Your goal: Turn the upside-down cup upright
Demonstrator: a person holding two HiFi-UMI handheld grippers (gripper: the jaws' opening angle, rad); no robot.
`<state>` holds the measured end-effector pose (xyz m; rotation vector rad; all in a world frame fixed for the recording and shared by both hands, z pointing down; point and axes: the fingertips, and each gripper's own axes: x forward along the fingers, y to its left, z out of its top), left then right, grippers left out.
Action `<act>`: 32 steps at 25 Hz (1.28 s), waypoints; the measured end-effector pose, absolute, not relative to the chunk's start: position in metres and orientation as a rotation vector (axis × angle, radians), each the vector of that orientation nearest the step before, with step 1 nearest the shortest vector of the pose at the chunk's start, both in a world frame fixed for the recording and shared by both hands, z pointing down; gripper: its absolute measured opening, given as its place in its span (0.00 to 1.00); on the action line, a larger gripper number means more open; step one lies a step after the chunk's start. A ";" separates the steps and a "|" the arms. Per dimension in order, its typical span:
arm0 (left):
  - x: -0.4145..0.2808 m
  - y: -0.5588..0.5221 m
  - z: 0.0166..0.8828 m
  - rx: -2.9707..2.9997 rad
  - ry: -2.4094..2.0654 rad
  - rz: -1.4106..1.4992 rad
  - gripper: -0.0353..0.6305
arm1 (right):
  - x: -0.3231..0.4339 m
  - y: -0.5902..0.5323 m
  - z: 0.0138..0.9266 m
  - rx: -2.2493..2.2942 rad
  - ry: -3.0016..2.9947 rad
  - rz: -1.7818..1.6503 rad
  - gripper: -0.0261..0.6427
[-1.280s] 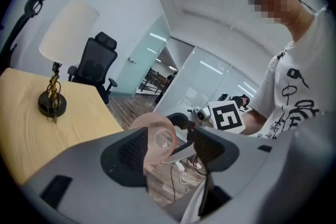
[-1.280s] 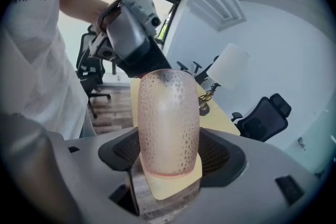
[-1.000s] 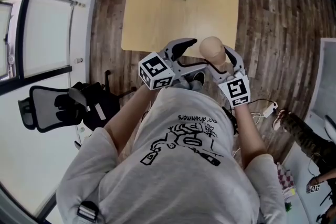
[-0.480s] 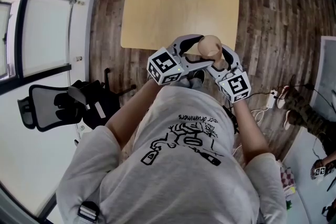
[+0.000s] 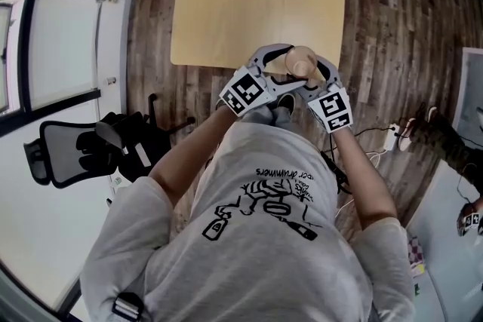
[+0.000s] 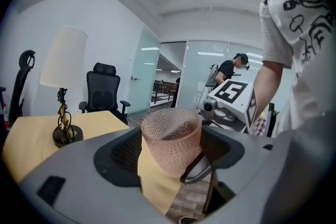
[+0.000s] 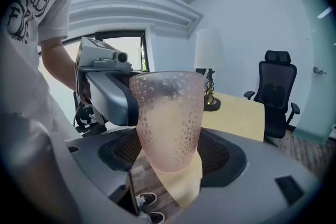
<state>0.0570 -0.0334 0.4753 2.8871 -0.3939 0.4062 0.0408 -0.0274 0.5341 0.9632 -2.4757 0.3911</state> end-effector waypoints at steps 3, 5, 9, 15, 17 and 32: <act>0.059 -0.035 0.495 2.929 -0.417 0.483 0.59 | 0.043 -0.032 0.557 0.949 -2.424 0.382 0.55; 0.060 -0.036 0.510 2.955 -0.425 0.544 0.59 | 0.043 -0.034 0.572 0.941 -2.392 0.381 0.55; 0.061 -0.035 0.540 2.986 -0.439 0.666 0.59 | 0.044 -0.036 0.604 0.924 -2.331 0.388 0.55; 0.062 -0.034 0.574 2.957 -0.455 0.728 0.58 | 0.046 -0.034 0.639 0.914 -2.279 0.407 0.55; 0.062 -0.034 0.581 2.960 -0.459 0.752 0.58 | 0.047 -0.034 0.647 0.921 -2.272 0.417 0.55; 0.068 -0.034 0.600 2.983 -0.494 0.844 0.56 | 0.053 -0.037 0.668 0.974 -2.269 0.420 0.55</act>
